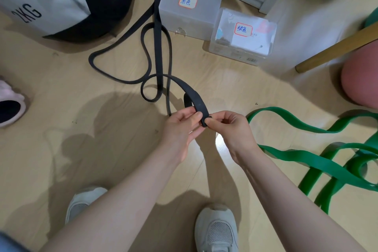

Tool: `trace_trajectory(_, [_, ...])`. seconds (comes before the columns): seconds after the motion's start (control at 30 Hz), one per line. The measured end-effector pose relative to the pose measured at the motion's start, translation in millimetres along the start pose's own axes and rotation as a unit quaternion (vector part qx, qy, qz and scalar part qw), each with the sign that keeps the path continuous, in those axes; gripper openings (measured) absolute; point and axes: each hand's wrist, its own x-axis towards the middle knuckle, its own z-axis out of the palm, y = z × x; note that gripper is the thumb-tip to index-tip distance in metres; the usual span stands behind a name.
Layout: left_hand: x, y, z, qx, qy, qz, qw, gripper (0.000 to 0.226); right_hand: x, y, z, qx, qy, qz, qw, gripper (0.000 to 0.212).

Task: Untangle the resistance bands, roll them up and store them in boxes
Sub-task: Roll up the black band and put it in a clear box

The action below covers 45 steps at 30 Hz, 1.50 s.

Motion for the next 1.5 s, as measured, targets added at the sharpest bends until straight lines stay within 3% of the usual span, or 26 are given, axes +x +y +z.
trace_trajectory(0.13, [-0.6,-0.7,-1.6,0.017,0.002,0.004,1.000,0.014,-0.9,-1.5,1.4,-0.004,-0.003,0.015,1.000,0.008])
trace_trajectory(0.27, [-2.9,-3.4,-1.0,0.025,0.011,-0.002,1.000,0.015,2.4,-3.0,-5.3,0.058,0.008,0.052,0.997,0.042])
trace_trajectory(0.4, [-6.4,-1.3,1.7,0.029,-0.039,0.005,0.999,0.024,4.3,-10.6,-6.5,0.018,-0.044,0.030,0.998,0.025])
trace_trajectory(0.47, [-8.5,-0.7,1.1,0.052,-0.047,0.019,0.997,0.031,5.1,-12.3,-3.7,0.069,-0.050,0.057,0.995,0.013])
trace_trajectory(0.63, [-10.0,5.2,0.3,0.085,0.003,0.038,0.996,0.025,5.0,-8.4,2.6,0.172,-0.049,0.119,0.977,0.012])
trace_trajectory(0.7, [-9.9,10.2,-0.1,0.075,0.009,0.019,0.997,0.022,1.3,-4.9,3.5,0.138,-0.072,0.062,0.986,0.006])
trace_trajectory(0.8, [-9.4,18.4,-3.0,0.036,0.016,-0.029,0.999,0.021,-4.5,0.9,-3.3,-0.024,-0.098,-0.107,0.989,0.028])
trace_trajectory(0.9, [-11.1,24.5,-5.5,-0.014,-0.001,-0.075,0.997,0.022,-4.7,-0.6,-7.2,-0.167,-0.134,-0.267,0.940,0.027])
trace_trajectory(0.97, [-13.0,26.7,-7.4,-0.041,-0.002,-0.106,0.994,0.017,0.1,-2.5,-7.5,-0.222,-0.132,-0.321,0.911,0.025])
trace_trajectory(1.23, [-15.2,29.5,-14.1,-0.092,-0.029,-0.138,0.986,0.020,3.6,-6.7,-3.2,-0.243,-0.155,-0.330,0.899,0.018])
trace_trajectory(1.37, [-16.1,24.6,-16.5,-0.111,-0.042,-0.145,0.982,0.009,4.1,-5.9,-2.2,-0.245,-0.141,-0.280,0.917,0.010])
trace_trajectory(1.5, [-13.8,23.8,-19.0,-0.073,-0.020,-0.136,0.988,0.018,8.5,-2.3,-0.2,-0.307,-0.172,-0.318,0.880,0.018])
